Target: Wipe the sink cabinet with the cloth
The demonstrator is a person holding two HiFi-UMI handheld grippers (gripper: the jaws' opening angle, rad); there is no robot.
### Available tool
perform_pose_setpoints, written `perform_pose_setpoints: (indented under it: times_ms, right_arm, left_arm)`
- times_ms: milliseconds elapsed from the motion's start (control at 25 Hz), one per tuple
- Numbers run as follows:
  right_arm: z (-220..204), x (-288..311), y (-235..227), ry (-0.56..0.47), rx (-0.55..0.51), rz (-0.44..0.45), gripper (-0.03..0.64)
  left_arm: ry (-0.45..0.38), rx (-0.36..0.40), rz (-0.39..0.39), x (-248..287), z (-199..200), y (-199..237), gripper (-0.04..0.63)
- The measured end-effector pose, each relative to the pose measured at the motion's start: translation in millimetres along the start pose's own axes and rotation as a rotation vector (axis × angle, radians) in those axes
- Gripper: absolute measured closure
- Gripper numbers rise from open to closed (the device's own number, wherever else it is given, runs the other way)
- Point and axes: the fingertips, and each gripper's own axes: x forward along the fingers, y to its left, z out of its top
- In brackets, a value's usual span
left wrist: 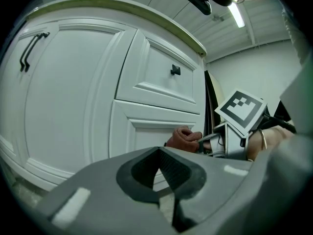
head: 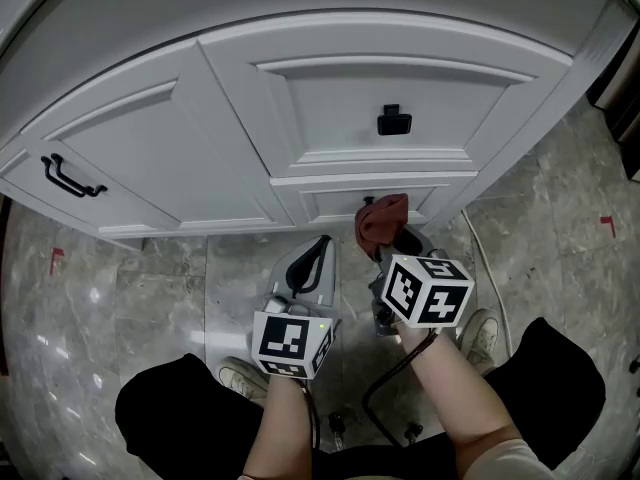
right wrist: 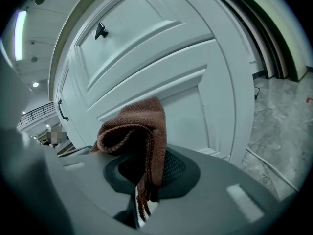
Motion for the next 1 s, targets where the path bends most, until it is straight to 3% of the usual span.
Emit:
perform_pose_setpoints:
  times_ms: [440,800,1000]
  right_arm:
    - [4,15,-35,0.000,0.073,-0.060,0.540]
    - [22,-8,-64,-0.038,-0.007,-0.116,0.540]
    - [31,-25,-86,-0.057,0.001,-0.144,0.540]
  left_arm:
    - [0.022,0.006,0.002,6,-5,-3,0.595]
    - [0.011,-0.016,-0.028,30,-6,-26,0.595]
    - [0.026,-0.019,-0.056,43,-12,-46,0.595]
